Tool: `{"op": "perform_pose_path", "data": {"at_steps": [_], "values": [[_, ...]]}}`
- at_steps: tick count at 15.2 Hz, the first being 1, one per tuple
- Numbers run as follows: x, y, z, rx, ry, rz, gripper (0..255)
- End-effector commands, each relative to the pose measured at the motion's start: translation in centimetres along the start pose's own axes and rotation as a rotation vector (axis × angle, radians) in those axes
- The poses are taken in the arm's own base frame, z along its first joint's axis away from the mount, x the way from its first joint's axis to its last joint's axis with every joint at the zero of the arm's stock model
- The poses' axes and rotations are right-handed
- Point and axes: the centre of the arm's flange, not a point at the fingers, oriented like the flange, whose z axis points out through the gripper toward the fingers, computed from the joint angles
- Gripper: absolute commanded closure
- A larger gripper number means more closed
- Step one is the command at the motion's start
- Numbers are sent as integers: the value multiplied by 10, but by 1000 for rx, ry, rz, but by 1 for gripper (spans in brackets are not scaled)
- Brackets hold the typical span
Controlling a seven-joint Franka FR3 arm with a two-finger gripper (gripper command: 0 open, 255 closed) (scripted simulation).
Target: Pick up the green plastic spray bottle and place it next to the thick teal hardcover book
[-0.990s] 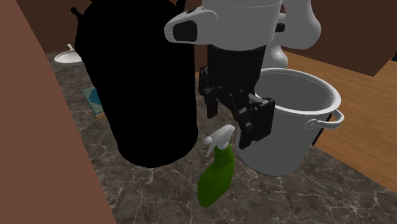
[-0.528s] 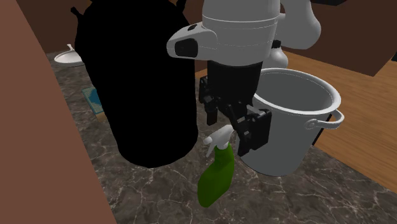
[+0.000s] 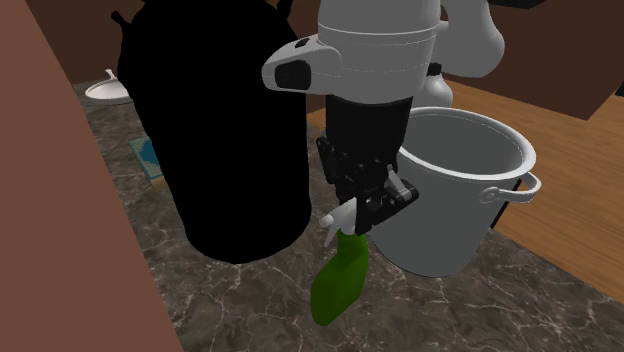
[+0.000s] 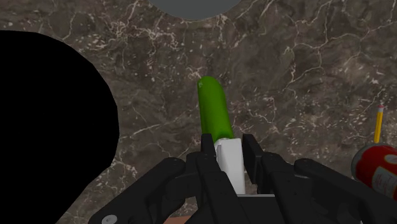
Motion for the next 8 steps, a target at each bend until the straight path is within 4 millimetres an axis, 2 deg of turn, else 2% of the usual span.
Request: {"op": "perform_pose_path", "data": {"at_steps": [1, 5, 8], "values": [[0, 0, 0, 0, 0, 0, 255], [0, 0, 0, 0, 0, 0, 255], [0, 0, -16, 0, 0, 0, 255]]}}
